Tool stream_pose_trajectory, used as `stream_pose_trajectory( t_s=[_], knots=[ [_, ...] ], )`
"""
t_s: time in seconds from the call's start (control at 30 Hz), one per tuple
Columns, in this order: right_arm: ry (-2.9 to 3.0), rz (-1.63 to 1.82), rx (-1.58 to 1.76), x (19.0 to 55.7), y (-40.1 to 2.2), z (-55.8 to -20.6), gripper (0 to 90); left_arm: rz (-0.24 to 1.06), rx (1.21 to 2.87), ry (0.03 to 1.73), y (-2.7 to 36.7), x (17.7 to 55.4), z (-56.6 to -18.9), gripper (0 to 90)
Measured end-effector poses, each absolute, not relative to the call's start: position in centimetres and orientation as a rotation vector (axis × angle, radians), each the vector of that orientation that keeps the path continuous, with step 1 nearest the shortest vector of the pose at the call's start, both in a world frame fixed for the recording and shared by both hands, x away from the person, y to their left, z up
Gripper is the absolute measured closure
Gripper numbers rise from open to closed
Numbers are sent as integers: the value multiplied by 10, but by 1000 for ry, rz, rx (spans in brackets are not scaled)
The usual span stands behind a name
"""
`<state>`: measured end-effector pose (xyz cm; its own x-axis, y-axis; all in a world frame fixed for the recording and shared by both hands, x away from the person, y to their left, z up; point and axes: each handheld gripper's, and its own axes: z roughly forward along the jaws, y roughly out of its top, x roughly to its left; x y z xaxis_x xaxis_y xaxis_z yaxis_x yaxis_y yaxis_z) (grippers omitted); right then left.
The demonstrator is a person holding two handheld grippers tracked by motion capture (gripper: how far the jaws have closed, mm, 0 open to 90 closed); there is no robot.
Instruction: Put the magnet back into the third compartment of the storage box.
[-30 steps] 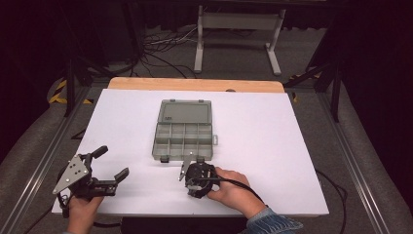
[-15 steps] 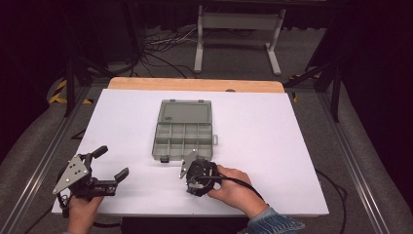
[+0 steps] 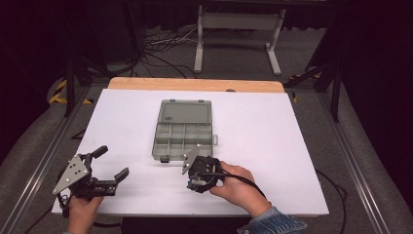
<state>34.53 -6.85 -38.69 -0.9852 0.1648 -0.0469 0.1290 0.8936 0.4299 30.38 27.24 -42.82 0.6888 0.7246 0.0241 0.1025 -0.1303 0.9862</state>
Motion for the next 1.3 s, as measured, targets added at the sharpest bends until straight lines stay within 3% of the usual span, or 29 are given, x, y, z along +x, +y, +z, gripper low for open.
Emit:
stream_pose_trajectory(
  t_s=[1.3],
  knots=[
    [2861, 756, 447, 427, -67, -344, 621, 614, 1638, 686, 273, 305, -429, 4]
  ],
)
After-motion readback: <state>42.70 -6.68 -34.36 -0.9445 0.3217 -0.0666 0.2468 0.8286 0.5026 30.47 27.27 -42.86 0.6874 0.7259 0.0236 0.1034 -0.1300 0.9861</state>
